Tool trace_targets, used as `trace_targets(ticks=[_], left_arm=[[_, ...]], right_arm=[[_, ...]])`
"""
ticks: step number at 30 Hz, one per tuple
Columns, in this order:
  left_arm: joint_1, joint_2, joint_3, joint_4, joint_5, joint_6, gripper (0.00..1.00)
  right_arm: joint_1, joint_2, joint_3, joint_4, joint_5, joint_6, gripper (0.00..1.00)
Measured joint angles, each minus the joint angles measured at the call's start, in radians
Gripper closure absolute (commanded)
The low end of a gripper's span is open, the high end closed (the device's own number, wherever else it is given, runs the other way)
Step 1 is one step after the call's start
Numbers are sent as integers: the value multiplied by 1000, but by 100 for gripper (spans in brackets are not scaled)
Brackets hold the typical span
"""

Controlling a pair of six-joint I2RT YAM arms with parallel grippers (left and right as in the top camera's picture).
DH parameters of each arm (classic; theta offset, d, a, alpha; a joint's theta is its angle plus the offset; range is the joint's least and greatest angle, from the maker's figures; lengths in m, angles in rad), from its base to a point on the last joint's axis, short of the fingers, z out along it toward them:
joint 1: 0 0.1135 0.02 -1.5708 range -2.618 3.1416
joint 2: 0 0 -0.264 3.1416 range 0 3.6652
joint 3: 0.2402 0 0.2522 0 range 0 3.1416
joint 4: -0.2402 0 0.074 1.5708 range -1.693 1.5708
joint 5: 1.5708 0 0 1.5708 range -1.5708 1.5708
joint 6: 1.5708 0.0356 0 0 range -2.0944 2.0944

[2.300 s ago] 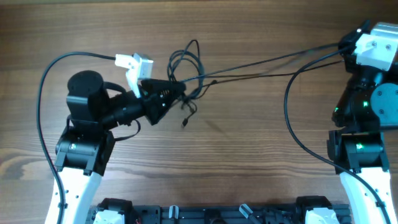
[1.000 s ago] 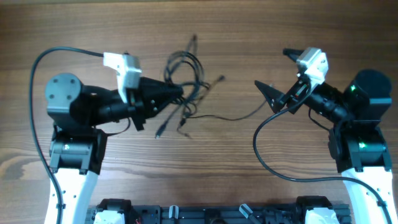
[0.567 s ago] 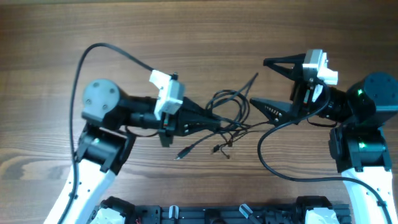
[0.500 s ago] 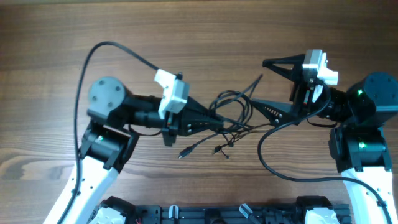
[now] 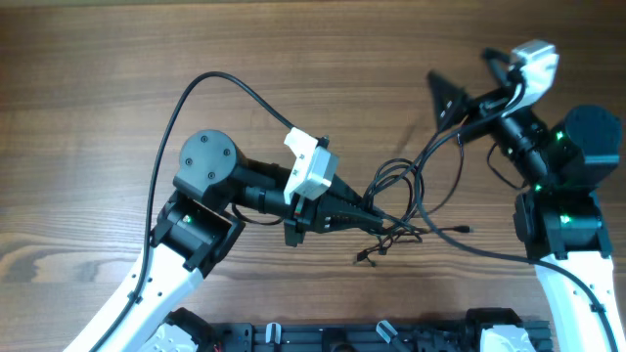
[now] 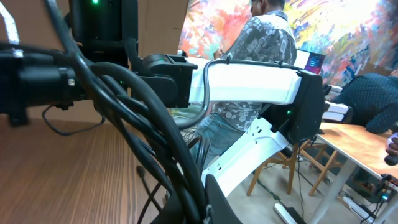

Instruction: Untangle cables

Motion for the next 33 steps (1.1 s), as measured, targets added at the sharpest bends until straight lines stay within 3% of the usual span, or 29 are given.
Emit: trace_targets(ticks=[3,6,12,18,21,26,33], left_arm=[[0,0,0,0,0,-7,96],[11,0,0,-1,-16,-14,96],[100,0,-1,-5,-169,-133,96],[135,0,-1,-57,-230,-187,96],[135,0,-1,-57,-235,-192,96],[135,0,-1,-57,-225,-178,96],[132,0,-1,4,-153,-145,96]], right_arm=[[-2,0,0,-11,211,-17,0],[-2,0,0,-82,223,-88,0],[-2,1,0,-295,-19,-167,0],[-2,-13,0,-242,-251,-168,0],[-2,-79,0,-165,-291,-96,0],[-2,-159,0,-63,-412,158,0],[-2,-115,0,30,-726,284,0]])
